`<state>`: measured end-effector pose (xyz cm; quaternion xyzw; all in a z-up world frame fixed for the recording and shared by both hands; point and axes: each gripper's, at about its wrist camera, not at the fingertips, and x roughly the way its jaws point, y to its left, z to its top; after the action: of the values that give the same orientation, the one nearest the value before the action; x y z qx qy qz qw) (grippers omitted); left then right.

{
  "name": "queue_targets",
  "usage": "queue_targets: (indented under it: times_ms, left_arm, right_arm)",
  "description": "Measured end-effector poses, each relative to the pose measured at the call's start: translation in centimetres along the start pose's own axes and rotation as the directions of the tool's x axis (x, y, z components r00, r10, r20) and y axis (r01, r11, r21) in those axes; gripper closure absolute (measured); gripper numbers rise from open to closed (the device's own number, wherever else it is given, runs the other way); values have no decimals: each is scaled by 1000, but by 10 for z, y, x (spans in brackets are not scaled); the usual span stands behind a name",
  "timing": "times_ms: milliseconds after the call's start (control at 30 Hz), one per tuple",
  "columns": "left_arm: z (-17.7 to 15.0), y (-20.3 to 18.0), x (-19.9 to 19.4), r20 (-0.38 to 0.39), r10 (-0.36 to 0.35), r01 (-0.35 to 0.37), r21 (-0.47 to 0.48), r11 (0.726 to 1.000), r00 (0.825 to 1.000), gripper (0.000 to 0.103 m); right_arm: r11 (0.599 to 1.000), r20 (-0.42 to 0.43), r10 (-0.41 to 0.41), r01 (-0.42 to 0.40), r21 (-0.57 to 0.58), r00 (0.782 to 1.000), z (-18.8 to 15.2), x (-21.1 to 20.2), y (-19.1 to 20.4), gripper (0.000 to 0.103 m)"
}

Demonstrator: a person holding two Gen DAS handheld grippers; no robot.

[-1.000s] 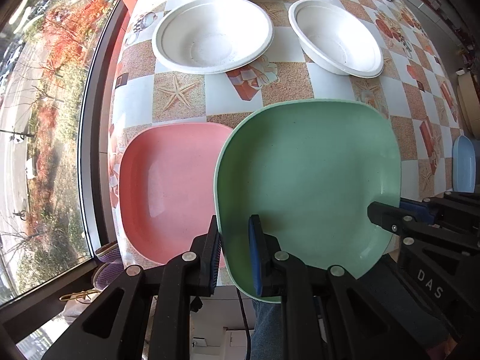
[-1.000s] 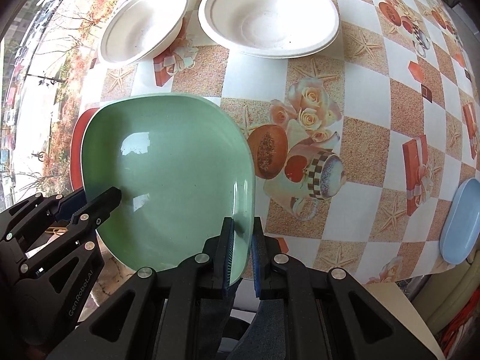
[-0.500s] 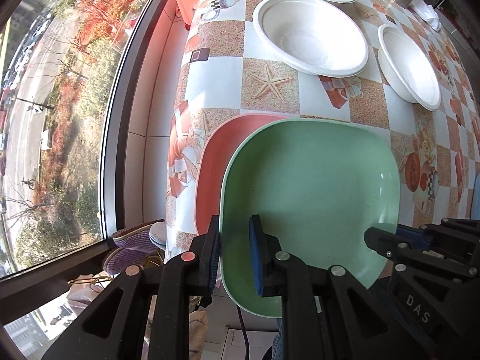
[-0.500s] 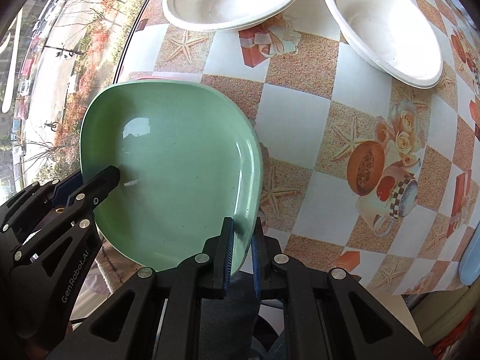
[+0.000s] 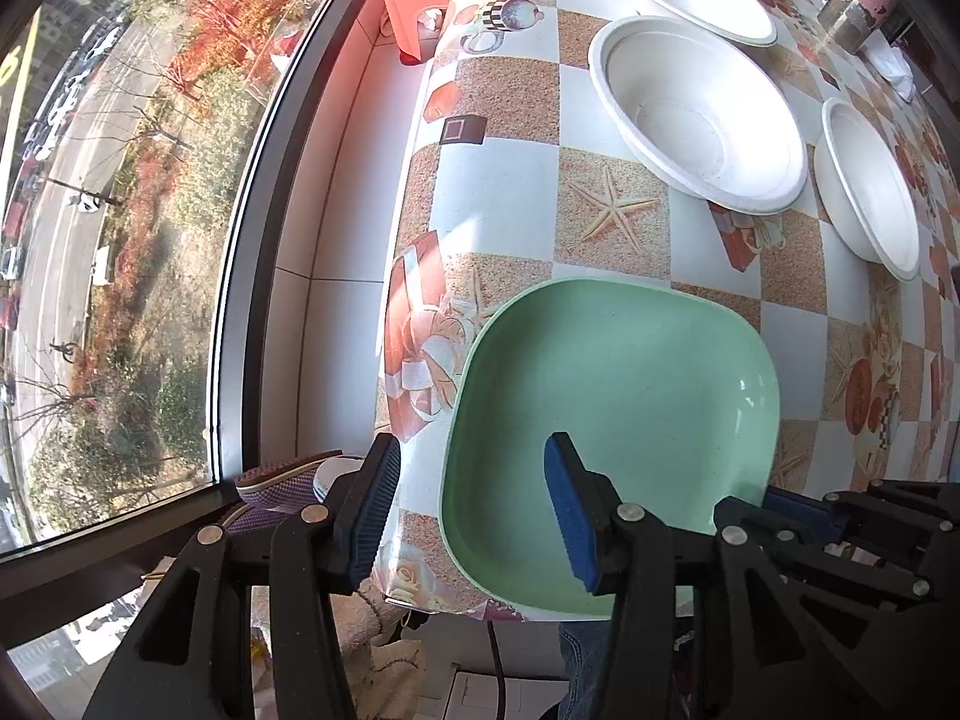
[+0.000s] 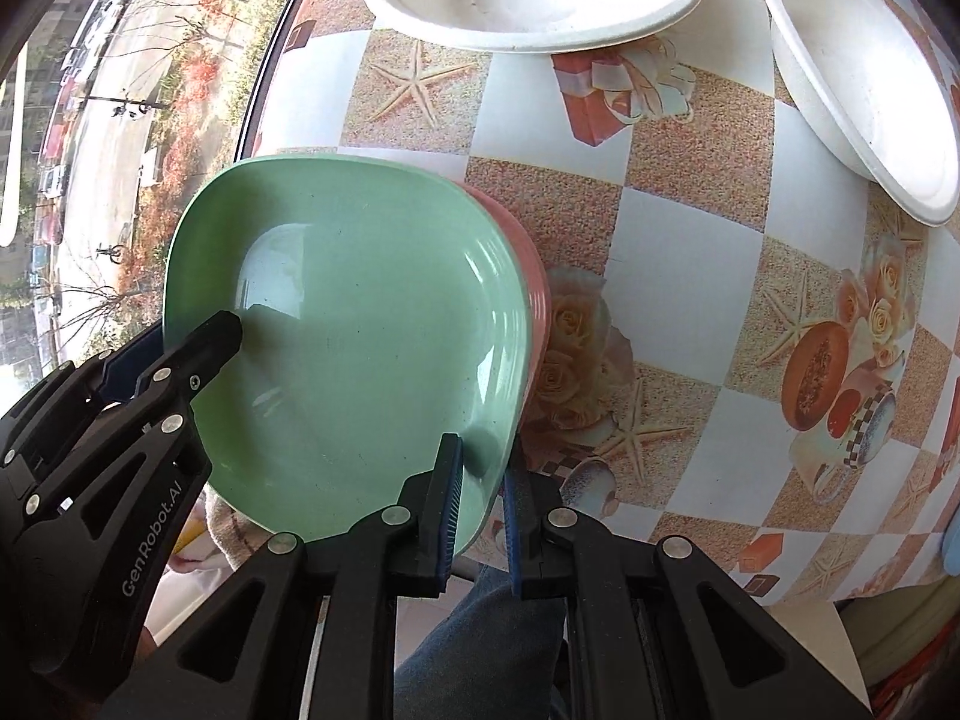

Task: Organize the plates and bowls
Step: 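Lift the green plate with both tools and lower it onto the pink plate, then open both tools to release the green plate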

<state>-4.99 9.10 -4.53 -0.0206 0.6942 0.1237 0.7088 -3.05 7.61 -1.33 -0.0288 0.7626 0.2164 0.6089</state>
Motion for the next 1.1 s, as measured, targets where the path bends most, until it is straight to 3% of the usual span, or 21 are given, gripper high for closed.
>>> queue_targets:
  times_ms: [33,100,167,200,233,467,700,867,1100]
  left_arm:
    - [-2,-1,-4,16,7,-7,-3,1000,1000,22]
    - [-5,-2,-8,38,11,-11,1,1000,999,21]
    - [-8,-1,-10,35,-1,1,-3,1000,999,20]
    - [-9,-3,-11,30,-8,8,1,1000,1000,20]
    - [-12,-4,-12,27,-14,14,7,1000,1000,20]
    - [-36,-21,-13,-6,-71,71,71,995,997,20]
    - [-48,-59,-25,-34,-112,117,174,978,993,20]
    - [-44,-92,-34,-27,-120,123,258,958,992,20]
    - [-39,-140,-54,-17,-117,117,320,940,993,20]
  right_arm:
    - [1000,-4,-9,9,-12,1000,-2,-1,-2,90]
    - [999,-1,-36,36,-34,999,-6,-4,-5,85]
    - [998,18,-52,52,-37,999,-8,-14,-14,50]
    - [996,29,-78,79,-42,997,-10,-16,-17,25]
    - [995,45,-85,87,-43,995,-13,-19,-21,20]
    - [988,43,-112,106,114,993,-32,-38,-74,20]
    - [936,41,-105,85,342,994,-58,-41,-131,20]
    - [923,78,-128,90,374,989,-79,-50,-146,20]
    - [891,137,-156,79,447,978,-87,-67,-197,20]
